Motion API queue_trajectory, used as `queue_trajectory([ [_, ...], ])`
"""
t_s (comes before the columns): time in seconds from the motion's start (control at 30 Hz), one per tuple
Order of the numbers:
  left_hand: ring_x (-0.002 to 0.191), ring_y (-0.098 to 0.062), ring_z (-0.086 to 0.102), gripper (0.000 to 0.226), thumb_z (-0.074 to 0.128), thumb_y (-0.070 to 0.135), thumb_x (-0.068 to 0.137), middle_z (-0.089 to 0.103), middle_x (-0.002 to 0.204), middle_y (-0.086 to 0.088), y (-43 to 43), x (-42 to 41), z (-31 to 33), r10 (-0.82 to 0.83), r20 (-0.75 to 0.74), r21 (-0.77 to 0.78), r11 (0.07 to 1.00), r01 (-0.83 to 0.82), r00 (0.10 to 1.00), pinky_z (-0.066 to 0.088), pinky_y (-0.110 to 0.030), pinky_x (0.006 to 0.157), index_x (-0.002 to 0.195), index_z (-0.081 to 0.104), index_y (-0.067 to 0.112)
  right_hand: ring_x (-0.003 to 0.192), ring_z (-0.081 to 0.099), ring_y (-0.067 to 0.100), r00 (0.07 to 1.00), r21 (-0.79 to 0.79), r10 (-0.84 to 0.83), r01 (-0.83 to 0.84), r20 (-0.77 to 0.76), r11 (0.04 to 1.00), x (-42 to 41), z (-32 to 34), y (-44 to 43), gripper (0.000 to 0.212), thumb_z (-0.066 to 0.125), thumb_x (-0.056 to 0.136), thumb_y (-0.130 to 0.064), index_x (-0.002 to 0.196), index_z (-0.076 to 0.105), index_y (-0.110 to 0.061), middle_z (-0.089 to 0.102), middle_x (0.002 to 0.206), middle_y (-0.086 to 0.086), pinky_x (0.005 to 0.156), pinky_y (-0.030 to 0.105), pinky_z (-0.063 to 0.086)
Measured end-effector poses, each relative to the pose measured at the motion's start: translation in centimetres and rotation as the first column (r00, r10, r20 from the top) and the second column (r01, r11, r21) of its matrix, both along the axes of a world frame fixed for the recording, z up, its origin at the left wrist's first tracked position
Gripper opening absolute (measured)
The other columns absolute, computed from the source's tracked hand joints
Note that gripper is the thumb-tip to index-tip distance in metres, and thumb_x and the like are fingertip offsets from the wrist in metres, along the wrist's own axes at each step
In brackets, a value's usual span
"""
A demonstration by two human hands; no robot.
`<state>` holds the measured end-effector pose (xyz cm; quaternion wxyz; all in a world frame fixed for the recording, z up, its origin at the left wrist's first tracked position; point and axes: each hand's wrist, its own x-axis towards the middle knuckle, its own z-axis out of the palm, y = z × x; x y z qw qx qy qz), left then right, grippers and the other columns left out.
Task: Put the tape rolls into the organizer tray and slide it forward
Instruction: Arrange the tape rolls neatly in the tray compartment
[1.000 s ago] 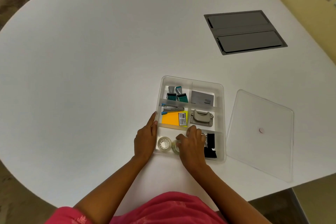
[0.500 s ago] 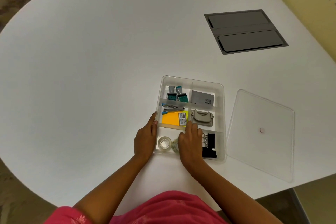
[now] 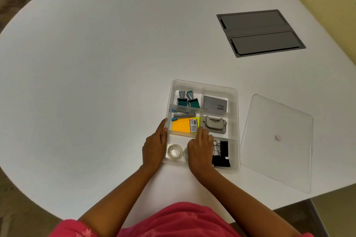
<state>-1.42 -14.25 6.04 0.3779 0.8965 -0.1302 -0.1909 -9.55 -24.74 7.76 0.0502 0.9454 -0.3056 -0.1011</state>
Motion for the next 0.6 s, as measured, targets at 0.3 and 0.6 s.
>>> queue_trajectory([
  [0.3, 0.094, -0.021, 0.066, 0.047, 0.031, 0.040, 0.097, 0.069, 0.111, -0.004, 0.04, 0.00, -0.11, 0.002, 0.001, -0.002, 1.000, -0.002, 1.000, 0.054, -0.039, 0.085, 0.142, 0.031, 0.032, 0.092, 0.059, 0.035, 0.995, 0.056, 0.043, -0.048, 0.088, 0.997, -0.44, -0.32, -0.72, 0.038, 0.093, 0.037, -0.008, 0.066, 0.068, -0.006, 0.064, 0.104, 0.022, 0.069, 0.040, 0.048],
  [0.6, 0.092, -0.020, 0.066, 0.047, 0.032, 0.040, 0.096, 0.069, 0.109, -0.005, 0.10, 0.04, -0.21, 0.008, -0.010, -0.004, 1.000, -0.008, 1.000, 0.054, -0.039, 0.085, 0.143, 0.031, 0.032, 0.087, 0.059, 0.031, 0.998, 0.071, 0.024, -0.028, 0.054, 0.997, -0.38, -0.15, -0.81, 0.057, 0.094, 0.033, -0.019, 0.084, 0.070, -0.011, 0.064, 0.099, 0.017, 0.066, 0.038, 0.046],
])
